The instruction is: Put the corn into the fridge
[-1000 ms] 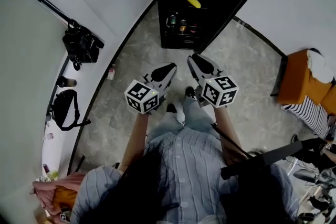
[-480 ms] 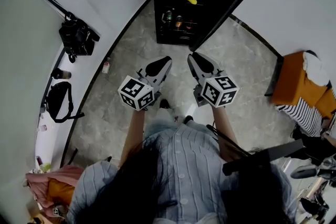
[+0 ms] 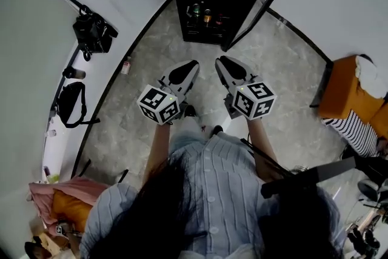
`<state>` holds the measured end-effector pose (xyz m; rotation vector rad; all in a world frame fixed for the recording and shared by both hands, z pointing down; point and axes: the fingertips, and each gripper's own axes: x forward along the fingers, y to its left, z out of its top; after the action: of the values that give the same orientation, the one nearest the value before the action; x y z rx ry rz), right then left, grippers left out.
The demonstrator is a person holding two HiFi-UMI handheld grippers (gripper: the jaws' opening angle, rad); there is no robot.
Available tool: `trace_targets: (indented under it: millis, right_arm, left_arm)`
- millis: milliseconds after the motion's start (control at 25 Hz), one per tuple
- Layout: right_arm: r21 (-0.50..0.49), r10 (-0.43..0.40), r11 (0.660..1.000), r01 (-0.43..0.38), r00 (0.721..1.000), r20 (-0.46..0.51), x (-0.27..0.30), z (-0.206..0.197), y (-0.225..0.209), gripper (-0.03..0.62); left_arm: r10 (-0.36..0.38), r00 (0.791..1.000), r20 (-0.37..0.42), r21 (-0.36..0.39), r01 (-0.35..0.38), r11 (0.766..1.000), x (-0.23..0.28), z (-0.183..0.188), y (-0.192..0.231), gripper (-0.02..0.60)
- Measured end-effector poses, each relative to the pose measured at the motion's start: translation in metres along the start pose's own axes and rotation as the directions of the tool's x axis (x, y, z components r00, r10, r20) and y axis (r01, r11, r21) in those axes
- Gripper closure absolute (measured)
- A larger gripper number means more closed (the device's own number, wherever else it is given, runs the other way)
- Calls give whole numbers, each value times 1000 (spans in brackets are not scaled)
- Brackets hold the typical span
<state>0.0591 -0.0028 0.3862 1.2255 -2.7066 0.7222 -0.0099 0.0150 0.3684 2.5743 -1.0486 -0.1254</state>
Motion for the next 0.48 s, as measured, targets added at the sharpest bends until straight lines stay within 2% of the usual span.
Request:
trace_targets:
  millis: [480]
  right_arm:
    - [-26, 69, 997, -69, 998, -16, -78, -21, -8, 533]
  left_arm:
    - [28, 1000, -8, 31, -28, 999, 14, -27, -81, 574]
